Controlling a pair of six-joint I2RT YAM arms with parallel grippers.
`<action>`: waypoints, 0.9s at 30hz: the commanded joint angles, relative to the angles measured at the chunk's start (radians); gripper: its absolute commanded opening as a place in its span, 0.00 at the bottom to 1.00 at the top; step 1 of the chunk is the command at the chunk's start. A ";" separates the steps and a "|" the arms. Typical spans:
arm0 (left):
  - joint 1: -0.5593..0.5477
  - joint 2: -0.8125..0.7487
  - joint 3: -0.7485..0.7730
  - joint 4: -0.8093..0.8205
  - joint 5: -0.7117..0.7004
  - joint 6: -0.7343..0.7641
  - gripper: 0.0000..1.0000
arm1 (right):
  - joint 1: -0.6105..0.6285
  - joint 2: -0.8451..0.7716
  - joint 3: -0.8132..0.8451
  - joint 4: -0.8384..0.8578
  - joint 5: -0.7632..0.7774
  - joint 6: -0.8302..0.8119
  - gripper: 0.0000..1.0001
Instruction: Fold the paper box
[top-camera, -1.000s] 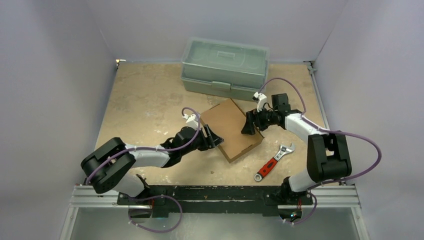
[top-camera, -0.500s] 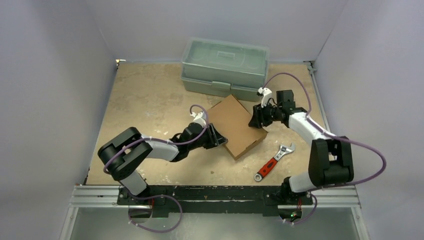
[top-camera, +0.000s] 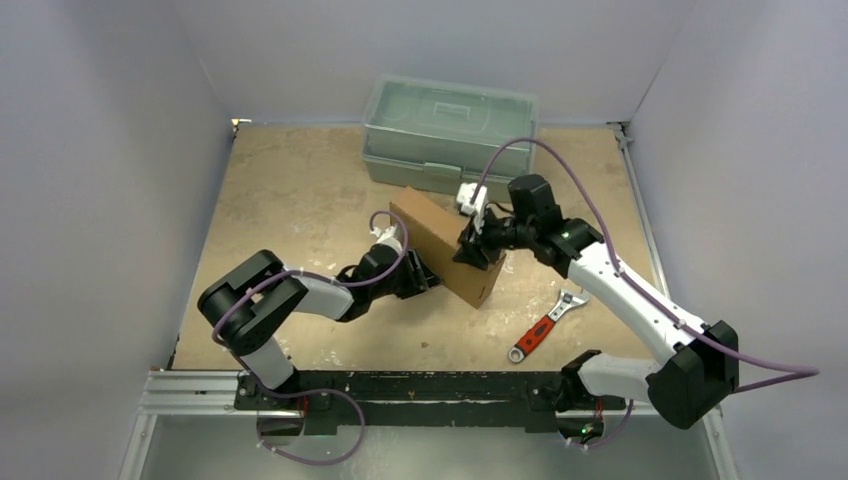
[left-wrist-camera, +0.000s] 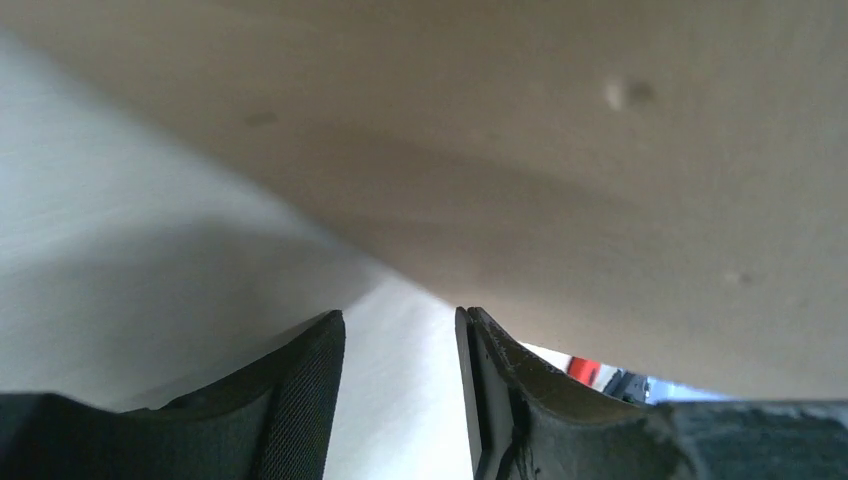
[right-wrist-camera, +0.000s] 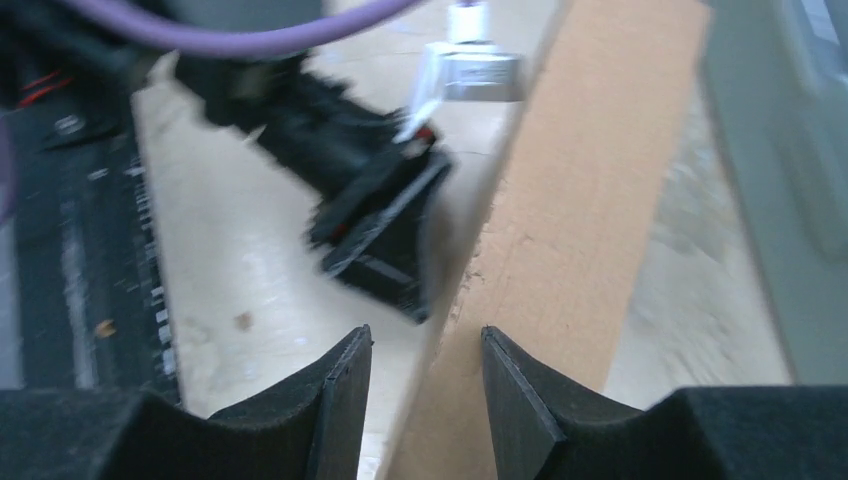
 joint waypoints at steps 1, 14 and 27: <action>0.069 -0.097 -0.123 0.105 -0.020 -0.033 0.46 | 0.091 0.003 -0.024 -0.193 -0.085 -0.132 0.48; 0.101 -0.500 -0.435 0.196 0.074 -0.081 0.55 | 0.137 0.071 0.162 -0.706 -0.405 -0.637 0.62; 0.102 -0.876 -0.367 -0.345 -0.019 -0.033 0.72 | -0.074 -0.070 0.055 -0.564 -0.471 -0.550 0.62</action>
